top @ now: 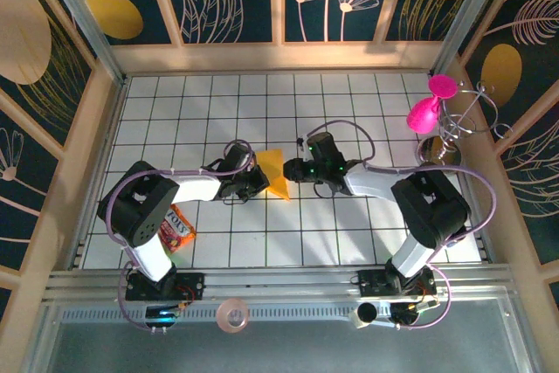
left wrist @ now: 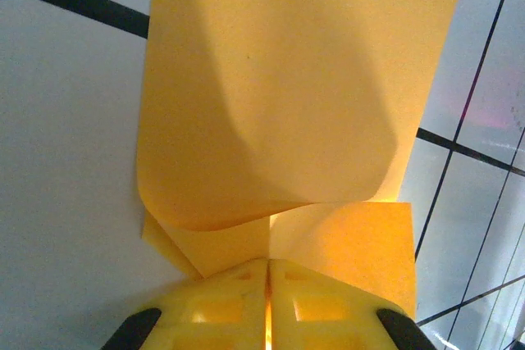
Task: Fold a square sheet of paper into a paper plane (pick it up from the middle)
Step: Third fold the triangle at the center of the table.
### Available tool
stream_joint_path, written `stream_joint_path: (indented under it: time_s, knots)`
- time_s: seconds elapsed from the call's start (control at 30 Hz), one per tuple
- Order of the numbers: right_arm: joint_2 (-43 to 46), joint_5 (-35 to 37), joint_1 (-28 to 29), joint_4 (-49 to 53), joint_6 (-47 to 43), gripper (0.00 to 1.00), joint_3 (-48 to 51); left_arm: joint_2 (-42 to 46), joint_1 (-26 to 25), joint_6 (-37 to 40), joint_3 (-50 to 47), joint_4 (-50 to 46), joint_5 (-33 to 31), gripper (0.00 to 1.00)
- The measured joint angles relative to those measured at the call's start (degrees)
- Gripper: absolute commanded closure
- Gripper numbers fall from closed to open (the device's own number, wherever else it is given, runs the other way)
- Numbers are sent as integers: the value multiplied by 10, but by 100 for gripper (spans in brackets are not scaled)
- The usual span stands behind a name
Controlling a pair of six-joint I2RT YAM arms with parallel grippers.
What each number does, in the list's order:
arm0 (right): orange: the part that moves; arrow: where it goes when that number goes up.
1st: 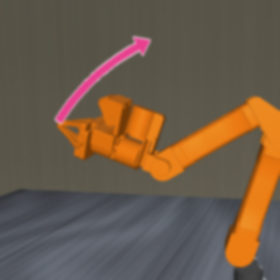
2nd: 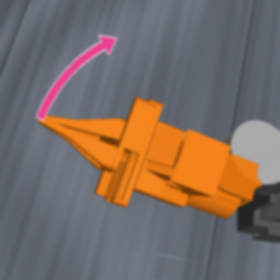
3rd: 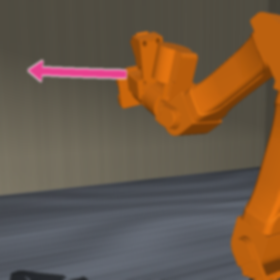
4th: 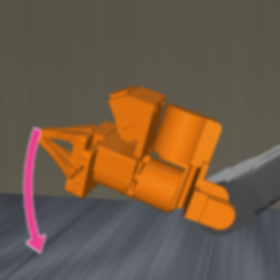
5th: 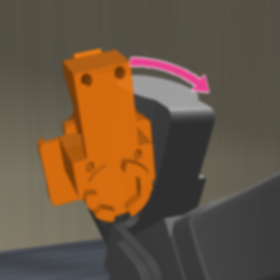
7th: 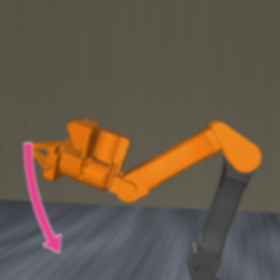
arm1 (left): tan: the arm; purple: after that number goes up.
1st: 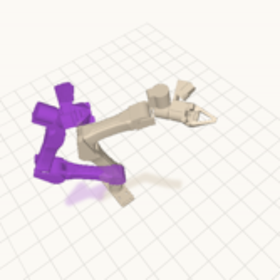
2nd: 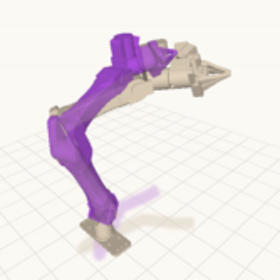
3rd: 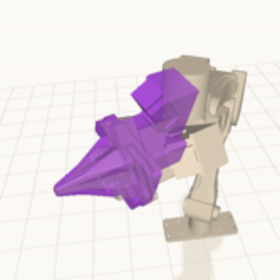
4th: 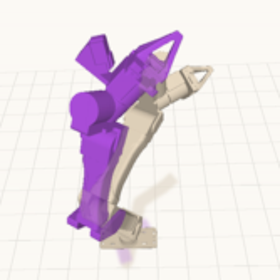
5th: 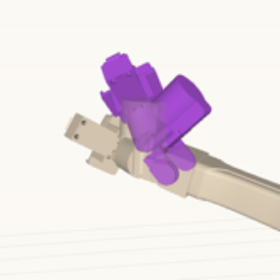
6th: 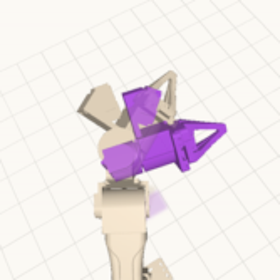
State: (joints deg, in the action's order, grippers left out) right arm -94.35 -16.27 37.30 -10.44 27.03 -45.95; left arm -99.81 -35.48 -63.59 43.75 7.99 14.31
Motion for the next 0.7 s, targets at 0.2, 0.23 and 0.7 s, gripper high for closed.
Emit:
stream_joint_path:
  time_s: [0.2, 0.23, 0.7]
  knots:
    - [5, -47, 17, 46, 7, 85, -14, 0, 0, -1, 0, 0, 0, 91]
    - [4, -52, 22, 53, 8, 87, -21, 0, 0, -1, 0, 0, 0, 91]
    - [-66, -79, 41, 132, 10, 96, -101, -1, 0, -1, 0, 3, 2, 92]
